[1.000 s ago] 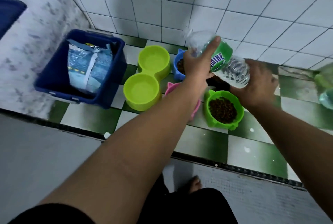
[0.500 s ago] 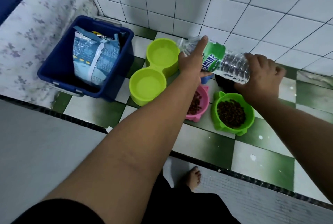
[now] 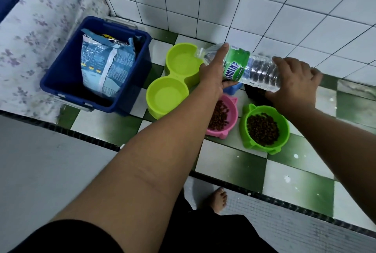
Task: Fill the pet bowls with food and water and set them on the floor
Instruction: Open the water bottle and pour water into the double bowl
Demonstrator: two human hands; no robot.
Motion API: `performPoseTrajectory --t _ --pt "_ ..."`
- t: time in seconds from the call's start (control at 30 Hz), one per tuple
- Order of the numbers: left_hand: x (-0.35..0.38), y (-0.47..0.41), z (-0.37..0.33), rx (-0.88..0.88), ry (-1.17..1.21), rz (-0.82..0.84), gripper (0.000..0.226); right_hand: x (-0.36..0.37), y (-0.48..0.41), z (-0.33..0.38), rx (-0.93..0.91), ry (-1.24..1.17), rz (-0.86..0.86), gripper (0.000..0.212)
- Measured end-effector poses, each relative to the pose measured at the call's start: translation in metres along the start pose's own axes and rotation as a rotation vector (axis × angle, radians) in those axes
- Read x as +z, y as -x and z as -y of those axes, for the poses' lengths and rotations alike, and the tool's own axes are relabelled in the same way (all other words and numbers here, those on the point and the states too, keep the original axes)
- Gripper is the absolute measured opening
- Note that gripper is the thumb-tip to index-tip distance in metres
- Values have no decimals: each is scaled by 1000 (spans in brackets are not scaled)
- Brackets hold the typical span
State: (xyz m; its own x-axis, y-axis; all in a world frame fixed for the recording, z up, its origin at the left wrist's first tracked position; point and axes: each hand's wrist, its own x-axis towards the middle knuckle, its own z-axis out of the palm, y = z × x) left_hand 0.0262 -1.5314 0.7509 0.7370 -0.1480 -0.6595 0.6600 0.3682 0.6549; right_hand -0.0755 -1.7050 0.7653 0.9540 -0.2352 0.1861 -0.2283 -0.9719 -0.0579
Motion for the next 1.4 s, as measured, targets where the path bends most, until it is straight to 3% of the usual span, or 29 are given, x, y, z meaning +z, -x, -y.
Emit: performPoseTrajectory --t 0.2,0.37,0.83,1.2,1.4 --pt "-1 -1 2 -2 -4 -5 85 -1 2 1 -7 29 -5 93" --pt "-3 -3 3 -20 -4 14 68 -3 2 1 -18 50 4 96" --pt "-7 4 1 -33 -9 3 60 0 7 3 -21 44 -7 94" --pt "-3 11 0 16 -27 -31 74 5 14 3 41 17 -7 93" --pt "2 18 -5 50 -59 -31 71 6 15 3 71 -36 -16 92"
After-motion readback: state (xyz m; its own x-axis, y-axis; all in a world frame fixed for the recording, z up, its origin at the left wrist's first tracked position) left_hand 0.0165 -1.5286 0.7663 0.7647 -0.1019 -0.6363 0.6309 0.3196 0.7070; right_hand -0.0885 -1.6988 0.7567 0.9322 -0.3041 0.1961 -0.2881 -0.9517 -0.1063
